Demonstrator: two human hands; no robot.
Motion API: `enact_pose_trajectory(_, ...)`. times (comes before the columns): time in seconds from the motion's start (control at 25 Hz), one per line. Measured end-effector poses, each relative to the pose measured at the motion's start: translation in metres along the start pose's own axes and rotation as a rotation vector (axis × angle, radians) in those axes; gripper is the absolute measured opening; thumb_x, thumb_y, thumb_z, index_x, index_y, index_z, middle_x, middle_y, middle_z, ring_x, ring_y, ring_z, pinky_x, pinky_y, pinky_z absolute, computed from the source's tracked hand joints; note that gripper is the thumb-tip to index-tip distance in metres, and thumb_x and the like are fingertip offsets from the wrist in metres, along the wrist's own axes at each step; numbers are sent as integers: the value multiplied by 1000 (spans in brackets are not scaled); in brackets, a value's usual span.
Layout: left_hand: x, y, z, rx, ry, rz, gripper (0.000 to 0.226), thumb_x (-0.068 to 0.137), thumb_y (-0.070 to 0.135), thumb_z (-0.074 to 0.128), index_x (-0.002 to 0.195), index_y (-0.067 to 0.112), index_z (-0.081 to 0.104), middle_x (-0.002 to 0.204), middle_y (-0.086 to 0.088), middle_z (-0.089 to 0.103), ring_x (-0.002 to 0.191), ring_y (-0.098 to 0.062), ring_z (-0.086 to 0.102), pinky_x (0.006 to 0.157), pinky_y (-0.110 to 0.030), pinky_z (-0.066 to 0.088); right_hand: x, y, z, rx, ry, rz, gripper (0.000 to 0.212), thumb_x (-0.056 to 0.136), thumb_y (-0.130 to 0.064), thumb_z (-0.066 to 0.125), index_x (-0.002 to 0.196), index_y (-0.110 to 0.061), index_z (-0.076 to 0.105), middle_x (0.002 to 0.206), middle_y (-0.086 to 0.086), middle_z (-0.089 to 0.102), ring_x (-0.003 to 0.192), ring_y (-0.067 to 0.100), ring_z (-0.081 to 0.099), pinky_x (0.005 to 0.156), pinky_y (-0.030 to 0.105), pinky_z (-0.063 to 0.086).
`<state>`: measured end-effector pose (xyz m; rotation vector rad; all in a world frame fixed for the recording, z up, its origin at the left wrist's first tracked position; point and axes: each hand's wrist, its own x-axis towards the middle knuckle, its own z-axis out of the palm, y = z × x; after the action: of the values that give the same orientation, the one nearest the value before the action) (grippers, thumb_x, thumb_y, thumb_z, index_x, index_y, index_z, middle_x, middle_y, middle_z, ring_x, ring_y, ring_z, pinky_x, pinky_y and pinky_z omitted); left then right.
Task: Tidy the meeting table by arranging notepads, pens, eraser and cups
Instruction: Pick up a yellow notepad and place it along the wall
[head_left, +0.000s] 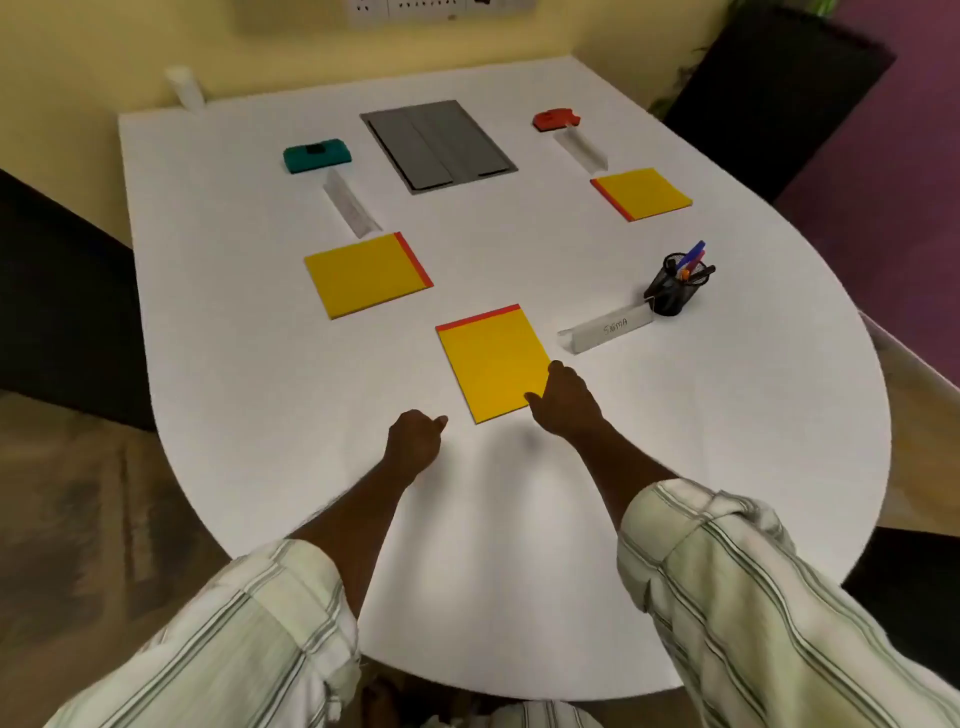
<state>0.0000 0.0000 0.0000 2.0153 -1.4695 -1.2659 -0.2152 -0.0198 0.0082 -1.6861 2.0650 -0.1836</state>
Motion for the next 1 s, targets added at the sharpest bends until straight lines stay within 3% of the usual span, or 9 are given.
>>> enact_pose_trajectory(0.12,26,13,15,-56,-38,-76,53,94,32,54,104,-20,55,107,-35,61,106,-45,59,95,-46,46,34,17,0,47,-21,52,63,94,-32,57,138,4,31,139,22,40,131,35,39,107,40,32)
enact_pose_trajectory(0.28,68,30,36,-77,26,-137,48,93,32,55,96,-16,56,99,-33,60,107,-43,57,91,-40,46,78,33,8,109,-41,99,59,92,-33,60,130,6,39,132,24,45,125,37,44,103,39,35)
enact_pose_trajectory(0.4,95,38,59,-75,82,-212,51,91,35,58,111,-12,54,114,-26,59,109,-35,56,86,-34,42,106,45,19,154,-51,143,59,92,-33,61,129,7,39,131,25,45,125,38,43,103,40,34)
enact_pose_trajectory(0.64,115,40,91,-59,186,-428,49,85,35,67,112,-4,58,118,-22,61,112,-36,56,97,-42,46,125,51,41,134,-26,159,54,95,-34,55,130,4,39,133,22,43,125,37,42,103,41,35)
enact_pose_trajectory(0.84,123,37,99,-307,202,-505,44,81,26,72,106,-7,59,110,-24,64,102,-37,62,89,-40,52,140,52,41,363,-62,402,55,95,-34,56,133,2,41,137,19,45,129,35,41,106,42,34)
enact_pose_trajectory(0.92,121,36,95,-388,179,-529,33,80,23,74,90,-4,58,97,-22,61,83,-31,62,75,-34,46,144,57,42,429,-107,454,58,93,-38,58,131,3,44,135,19,48,127,35,45,104,42,36)
enact_pose_trajectory(1.0,119,31,92,-443,149,-564,33,80,19,75,70,5,46,82,-15,52,61,-19,49,70,-31,41,143,63,43,444,-140,441,55,93,-39,59,127,4,50,130,21,54,122,35,50,101,42,40)
